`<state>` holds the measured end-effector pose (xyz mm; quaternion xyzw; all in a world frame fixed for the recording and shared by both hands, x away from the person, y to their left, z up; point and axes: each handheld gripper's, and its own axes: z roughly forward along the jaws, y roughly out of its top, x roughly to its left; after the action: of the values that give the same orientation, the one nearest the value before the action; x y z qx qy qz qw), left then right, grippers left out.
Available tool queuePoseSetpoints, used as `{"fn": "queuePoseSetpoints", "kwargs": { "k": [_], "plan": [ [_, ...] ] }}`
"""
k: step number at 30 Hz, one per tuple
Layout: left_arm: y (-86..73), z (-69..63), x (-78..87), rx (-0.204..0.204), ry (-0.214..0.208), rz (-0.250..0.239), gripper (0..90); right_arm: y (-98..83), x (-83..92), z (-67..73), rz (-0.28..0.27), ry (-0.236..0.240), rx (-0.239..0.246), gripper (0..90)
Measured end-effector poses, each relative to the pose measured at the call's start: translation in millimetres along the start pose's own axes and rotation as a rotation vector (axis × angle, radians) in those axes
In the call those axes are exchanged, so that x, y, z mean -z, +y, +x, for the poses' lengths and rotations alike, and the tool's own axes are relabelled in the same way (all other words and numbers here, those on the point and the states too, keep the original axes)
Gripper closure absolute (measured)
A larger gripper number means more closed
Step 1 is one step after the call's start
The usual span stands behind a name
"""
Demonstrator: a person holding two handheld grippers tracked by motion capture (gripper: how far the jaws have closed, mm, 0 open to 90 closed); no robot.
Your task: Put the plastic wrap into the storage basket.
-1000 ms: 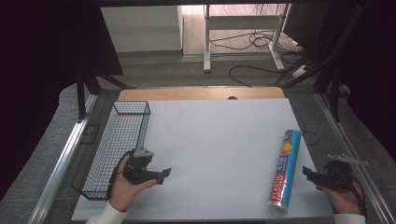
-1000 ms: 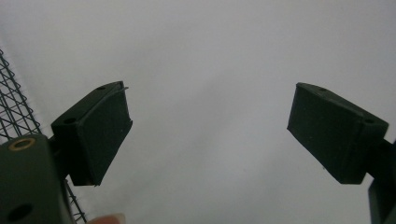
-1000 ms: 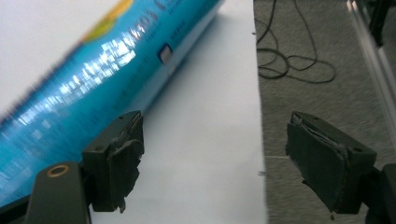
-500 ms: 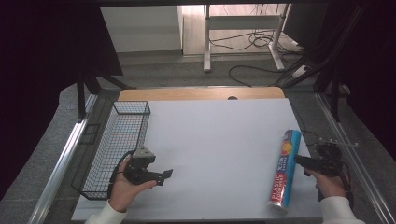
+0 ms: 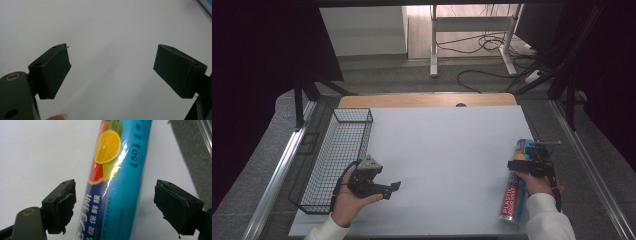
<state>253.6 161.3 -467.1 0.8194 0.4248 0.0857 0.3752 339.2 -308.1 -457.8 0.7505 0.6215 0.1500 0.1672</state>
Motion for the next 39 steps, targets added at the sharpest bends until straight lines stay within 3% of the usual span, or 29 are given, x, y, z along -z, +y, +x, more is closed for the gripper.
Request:
{"fn": "queuePoseSetpoints", "kwargs": {
  "k": [10, 14, 20, 29, 32, 35, 36, 39],
  "plan": [
    [-0.5, -1.0, -0.5, -0.005, 0.002, -0.002, 13.4, -8.0, -24.1, 7.0, 0.115, -0.049, -0.011, 20.4],
    [-0.3, -1.0, -0.7, -0.006, 0.003, -0.003, 13.5, -10.6, -26.3, 9.1, 0.152, -0.039, -0.009, 27.7],
    [-0.5, -1.4, -1.4, -0.006, 0.005, -0.004, 13.5, -4.9, -26.5, 4.9, 0.203, -0.016, -0.019, 28.4],
    [-1.2, -0.7, -1.0, 0.000, 0.009, -0.009, 13.7, -2.1, -25.5, 2.3, 0.235, 0.004, -0.036, 29.2],
    [-1.2, 0.0, -0.5, 0.003, 0.009, -0.013, 13.7, -1.5, -23.3, 3.2, 0.260, 0.013, 0.000, 30.4],
    [-1.3, 0.2, -0.8, 0.004, 0.009, -0.013, 13.7, -1.4, -21.7, 2.2, 0.259, 0.026, 0.005, 31.7],
    [-1.4, 0.2, -1.0, 0.004, 0.009, -0.013, 13.7, -1.1, -18.5, 2.7, 0.265, 0.035, 0.039, 31.8],
    [-1.5, 0.5, -1.3, 0.006, 0.007, -0.012, 13.8, 1.0, -11.8, 3.3, 0.264, 0.046, 0.063, 31.9]
  ]
}}
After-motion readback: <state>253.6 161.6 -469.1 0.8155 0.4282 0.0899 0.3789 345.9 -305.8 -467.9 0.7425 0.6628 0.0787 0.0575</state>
